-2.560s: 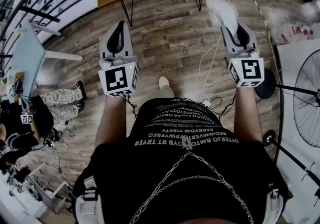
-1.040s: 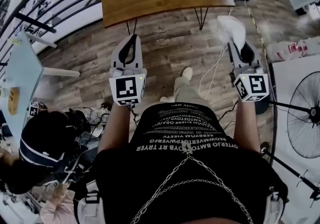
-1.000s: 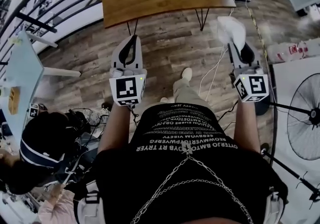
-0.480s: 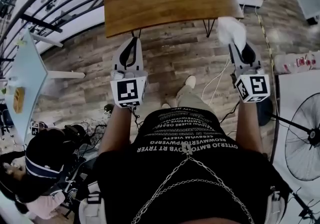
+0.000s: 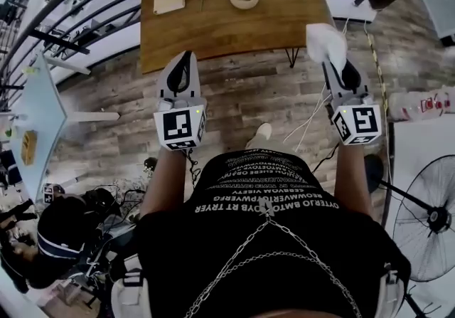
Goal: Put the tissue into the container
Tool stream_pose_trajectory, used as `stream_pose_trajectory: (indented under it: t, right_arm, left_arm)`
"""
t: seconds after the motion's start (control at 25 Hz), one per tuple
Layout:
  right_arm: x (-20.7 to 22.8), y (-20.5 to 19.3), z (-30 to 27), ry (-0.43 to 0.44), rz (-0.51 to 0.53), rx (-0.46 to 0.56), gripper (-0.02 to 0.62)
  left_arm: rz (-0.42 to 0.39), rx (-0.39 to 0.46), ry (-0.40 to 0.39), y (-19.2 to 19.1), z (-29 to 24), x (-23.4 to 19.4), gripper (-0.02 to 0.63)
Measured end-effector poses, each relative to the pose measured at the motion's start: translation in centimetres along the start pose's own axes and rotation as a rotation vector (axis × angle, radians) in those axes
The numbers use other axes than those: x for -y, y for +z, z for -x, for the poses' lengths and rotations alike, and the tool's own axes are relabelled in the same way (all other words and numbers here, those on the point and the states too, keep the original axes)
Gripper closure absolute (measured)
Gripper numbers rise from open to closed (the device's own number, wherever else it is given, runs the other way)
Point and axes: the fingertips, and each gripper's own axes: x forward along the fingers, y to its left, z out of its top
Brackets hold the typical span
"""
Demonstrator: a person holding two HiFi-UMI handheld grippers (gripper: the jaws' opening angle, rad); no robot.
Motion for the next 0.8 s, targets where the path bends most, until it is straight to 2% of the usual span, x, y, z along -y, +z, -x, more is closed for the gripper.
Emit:
stream_pose_trajectory:
  t: [0.36,0.8]
  right_arm:
    - [7.6,-1.3,-2.3,0.013,-0.008,0.014,0.468]
    - [8.1,-2.9,-6.4,0.062,-0.047,-0.012,0.467]
  left_arm:
    - [-0.014,0.020,0.014,2.0,-7.0,3.9,0.577]
    - [-0.033,-0.073,0.052,-0.7,-8.5,2.3,0.577]
